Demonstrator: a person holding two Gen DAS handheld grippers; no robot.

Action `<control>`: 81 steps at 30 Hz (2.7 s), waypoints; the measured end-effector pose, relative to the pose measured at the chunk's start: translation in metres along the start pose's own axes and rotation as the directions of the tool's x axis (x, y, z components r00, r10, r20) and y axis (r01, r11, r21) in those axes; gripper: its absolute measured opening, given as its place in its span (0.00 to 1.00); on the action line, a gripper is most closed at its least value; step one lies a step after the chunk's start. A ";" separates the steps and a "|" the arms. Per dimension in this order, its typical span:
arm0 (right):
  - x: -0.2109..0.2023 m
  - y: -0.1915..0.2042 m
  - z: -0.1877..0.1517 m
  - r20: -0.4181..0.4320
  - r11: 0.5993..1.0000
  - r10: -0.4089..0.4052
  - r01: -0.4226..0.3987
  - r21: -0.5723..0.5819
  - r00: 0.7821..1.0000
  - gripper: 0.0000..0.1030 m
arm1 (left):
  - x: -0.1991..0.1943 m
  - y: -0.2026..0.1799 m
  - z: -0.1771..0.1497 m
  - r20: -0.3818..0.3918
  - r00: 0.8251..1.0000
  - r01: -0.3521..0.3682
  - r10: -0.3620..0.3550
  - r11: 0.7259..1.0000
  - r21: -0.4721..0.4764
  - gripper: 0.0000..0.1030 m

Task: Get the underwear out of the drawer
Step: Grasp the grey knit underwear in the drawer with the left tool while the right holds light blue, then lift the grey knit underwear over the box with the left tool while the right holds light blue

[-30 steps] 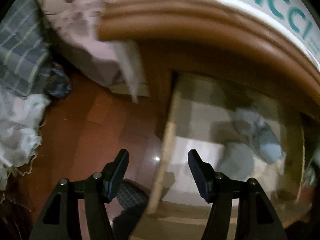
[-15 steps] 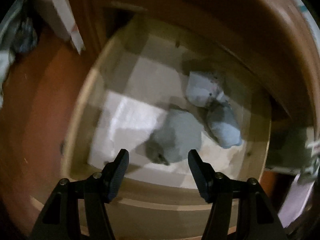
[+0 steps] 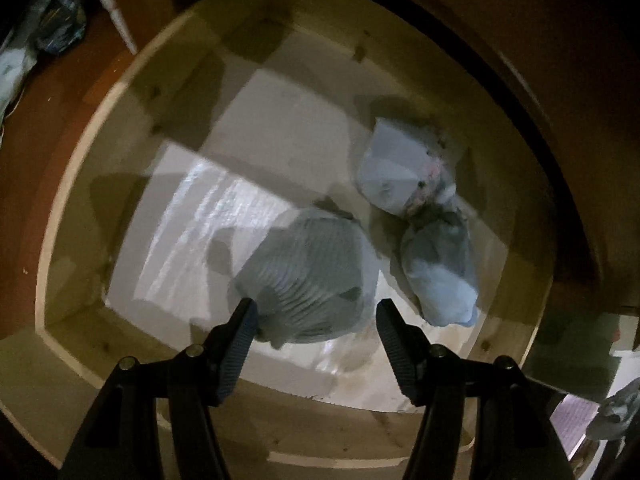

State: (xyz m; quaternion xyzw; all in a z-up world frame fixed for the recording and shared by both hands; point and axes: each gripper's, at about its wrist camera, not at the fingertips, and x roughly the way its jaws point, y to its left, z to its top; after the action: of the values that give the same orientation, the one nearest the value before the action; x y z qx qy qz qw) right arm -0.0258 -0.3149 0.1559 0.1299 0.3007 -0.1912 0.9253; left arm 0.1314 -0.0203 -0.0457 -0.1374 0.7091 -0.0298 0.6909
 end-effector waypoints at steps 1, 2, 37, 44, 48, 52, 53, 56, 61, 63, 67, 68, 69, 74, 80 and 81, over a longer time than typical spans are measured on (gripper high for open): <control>0.000 -0.001 0.000 0.001 1.000 0.003 -0.003 0.002 1.000 0.43 | 0.002 -0.001 0.001 -0.006 1.000 -0.004 0.004 1.000 -0.007 0.62; -0.001 -0.001 0.000 0.003 1.000 0.008 -0.008 0.001 1.000 0.43 | 0.005 -0.002 0.003 -0.013 1.000 -0.002 0.001 1.000 -0.020 0.62; 0.006 0.008 -0.002 -0.017 0.999 0.009 -0.010 -0.040 1.000 0.43 | 0.028 -0.005 0.027 -0.074 0.995 -0.070 0.064 0.995 -0.076 0.34; 0.005 0.015 -0.004 -0.012 0.998 0.000 -0.001 -0.065 1.000 0.43 | 0.008 0.007 0.016 -0.066 0.998 -0.028 0.026 0.999 -0.035 0.31; 0.007 0.017 -0.005 -0.021 0.997 -0.002 0.001 -0.076 1.000 0.43 | -0.013 0.005 0.007 -0.013 1.000 -0.020 0.020 0.999 0.035 0.31; 0.010 0.022 -0.007 -0.034 0.995 -0.002 -0.001 -0.096 0.999 0.43 | -0.032 -0.001 -0.004 0.037 0.999 -0.033 0.029 0.993 0.113 0.31; 0.011 0.023 -0.008 -0.037 0.995 -0.001 -0.003 -0.101 0.999 0.43 | -0.037 -0.002 -0.008 0.051 0.998 -0.035 0.028 0.991 0.130 0.31; 0.013 0.026 -0.009 -0.044 0.993 -0.003 -0.003 -0.119 0.999 0.43 | -0.048 -0.002 -0.023 0.096 0.995 -0.048 0.030 0.982 0.183 0.31; 0.016 0.029 -0.012 -0.062 0.991 -0.004 -0.004 -0.133 0.998 0.43 | -0.063 -0.002 -0.040 0.186 0.982 -0.097 0.045 0.956 0.278 0.31; 0.018 0.031 -0.012 -0.067 0.990 -0.008 -0.002 -0.141 0.998 0.43 | -0.068 -0.003 -0.044 0.222 0.974 -0.111 0.043 0.947 0.301 0.31; 0.020 0.033 -0.013 -0.073 0.988 -0.013 0.002 -0.153 0.997 0.43 | -0.102 0.000 -0.059 0.363 0.930 -0.203 0.055 0.900 0.385 0.31; 0.021 0.034 -0.013 -0.074 0.987 -0.018 0.006 -0.159 0.997 0.43 | -0.109 -0.001 -0.063 0.401 0.914 -0.237 0.062 0.884 0.403 0.31; 0.022 0.035 -0.014 -0.076 0.987 -0.020 0.007 -0.162 0.997 0.43 | -0.114 -0.001 -0.068 0.431 0.900 -0.262 0.064 0.871 0.417 0.31; 0.024 0.037 -0.015 -0.086 0.984 -0.024 0.009 -0.175 0.996 0.43 | -0.151 0.004 -0.087 0.534 0.845 -0.305 0.015 0.834 0.459 0.31; 0.026 0.038 -0.016 -0.093 0.984 -0.030 0.013 -0.179 0.995 0.43 | -0.202 0.007 -0.100 0.631 0.775 -0.362 -0.034 0.794 0.488 0.31; 0.026 0.038 -0.017 -0.095 0.984 -0.029 0.012 -0.179 0.995 0.43 | -0.214 0.007 -0.101 0.647 0.761 -0.369 -0.047 0.789 0.491 0.31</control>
State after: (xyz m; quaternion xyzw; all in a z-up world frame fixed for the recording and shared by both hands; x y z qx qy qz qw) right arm 0.0017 -0.2827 0.1316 0.0527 0.3628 -0.1665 0.9153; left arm 0.0325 0.0216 0.1652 0.1483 0.4005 -0.1388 0.8935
